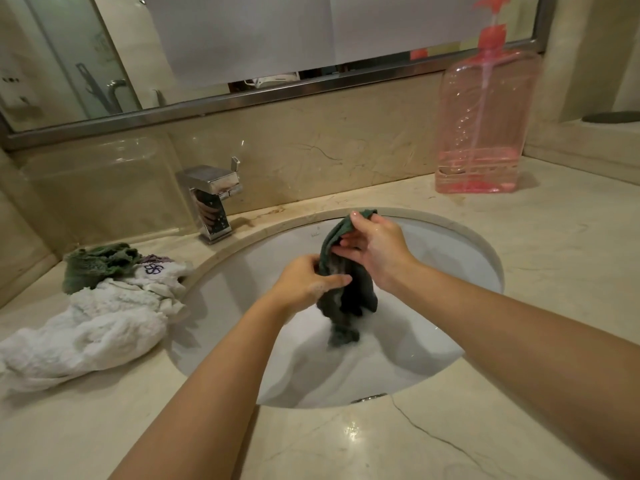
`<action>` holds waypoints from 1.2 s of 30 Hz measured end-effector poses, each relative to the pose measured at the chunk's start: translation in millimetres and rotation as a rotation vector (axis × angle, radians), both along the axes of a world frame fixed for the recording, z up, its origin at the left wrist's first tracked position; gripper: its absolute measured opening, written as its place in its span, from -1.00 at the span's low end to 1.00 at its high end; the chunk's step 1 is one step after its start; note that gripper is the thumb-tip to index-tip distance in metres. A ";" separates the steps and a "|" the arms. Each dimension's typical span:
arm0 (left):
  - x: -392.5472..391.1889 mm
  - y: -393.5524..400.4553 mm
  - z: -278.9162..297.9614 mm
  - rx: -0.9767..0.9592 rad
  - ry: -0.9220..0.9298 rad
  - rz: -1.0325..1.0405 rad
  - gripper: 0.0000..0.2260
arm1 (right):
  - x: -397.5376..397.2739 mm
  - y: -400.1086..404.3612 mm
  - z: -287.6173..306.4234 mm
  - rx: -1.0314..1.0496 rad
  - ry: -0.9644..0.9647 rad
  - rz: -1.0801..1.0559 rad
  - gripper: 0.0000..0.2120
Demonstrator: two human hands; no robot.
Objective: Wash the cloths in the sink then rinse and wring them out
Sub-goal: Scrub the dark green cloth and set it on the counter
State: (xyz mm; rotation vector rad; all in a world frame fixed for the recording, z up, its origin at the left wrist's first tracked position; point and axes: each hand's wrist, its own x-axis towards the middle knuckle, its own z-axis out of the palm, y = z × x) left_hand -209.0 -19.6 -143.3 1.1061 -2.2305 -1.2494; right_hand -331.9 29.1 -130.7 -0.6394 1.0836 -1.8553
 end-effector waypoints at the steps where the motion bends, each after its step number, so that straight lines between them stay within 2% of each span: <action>1: 1.6 -1.4 0.6 0.002 -0.008 0.023 -0.80 | -2.0 -0.3 0.8 0.001 -0.026 -0.024 -0.89; 4: 5.7 -3.7 3.7 -0.013 -0.016 0.049 -0.85 | -8.5 -1.3 4.0 0.025 -0.093 -0.111 -0.84; 6: 7.6 -3.6 5.4 0.009 -0.014 0.041 -0.86 | -13.3 -3.0 3.2 0.094 -0.041 -0.196 -0.82; 9: 9.7 -1.1 7.7 0.037 -0.012 -0.001 -0.95 | -22.8 -7.0 -4.8 0.252 0.126 -0.339 -0.83; 12: 10.1 1.7 10.3 0.048 -0.011 -0.005 -0.95 | -36.1 -9.0 -9.1 0.486 0.423 -0.419 -0.81; 13: 9.9 1.5 9.9 0.040 -0.023 0.013 -0.93 | -39.5 -7.9 -9.0 0.594 0.550 -0.373 -0.82; 15: 10.8 -2.3 6.2 -0.015 -0.076 0.080 -0.90 | -42.9 -3.6 -8.9 0.807 0.760 -0.151 -0.80; 17: 13.3 -6.0 3.3 -0.049 -0.136 0.159 -0.83 | -42.6 2.9 -10.3 0.928 0.838 0.079 -0.82; 19: 15.0 -8.6 3.5 0.011 -0.111 0.233 -0.77 | -40.3 4.6 -11.5 0.968 0.959 0.125 -0.82; 22: 16.2 -3.7 8.2 0.129 0.002 0.320 -0.91 | -33.9 1.4 -12.3 0.903 1.214 0.081 -0.75; 24: 14.5 4.0 13.6 0.232 0.080 0.306 -0.90 | -30.2 -3.2 -15.5 0.832 1.304 0.181 -0.75; 26: 13.7 8.9 17.9 0.340 0.138 0.291 -0.84 | -27.5 -6.0 -19.1 0.735 1.236 0.286 -0.77; 29: 13.8 6.3 19.2 0.420 0.251 0.285 -0.82 | -21.0 -5.2 -14.7 0.528 0.900 0.330 -0.90; 30: 13.0 4.5 20.1 0.415 0.303 0.286 -0.82 | -19.4 -4.2 -13.2 0.475 0.769 0.370 -0.86; 31: 12.9 3.6 21.2 0.400 0.351 0.290 -0.81 | -19.0 -3.6 -12.0 0.437 0.679 0.435 -0.70; 33: 12.9 3.5 22.8 0.340 0.414 0.307 -0.80 | -18.1 -3.0 -10.8 0.419 0.679 0.556 -0.48; 35: 11.5 0.7 21.3 0.232 0.381 0.342 -0.81 | -16.5 -0.9 -9.9 0.400 0.755 0.521 -0.56; 36: 11.0 -0.5 19.3 0.183 0.330 0.366 -0.79 | -15.6 -0.4 -8.8 0.381 0.752 0.426 -0.62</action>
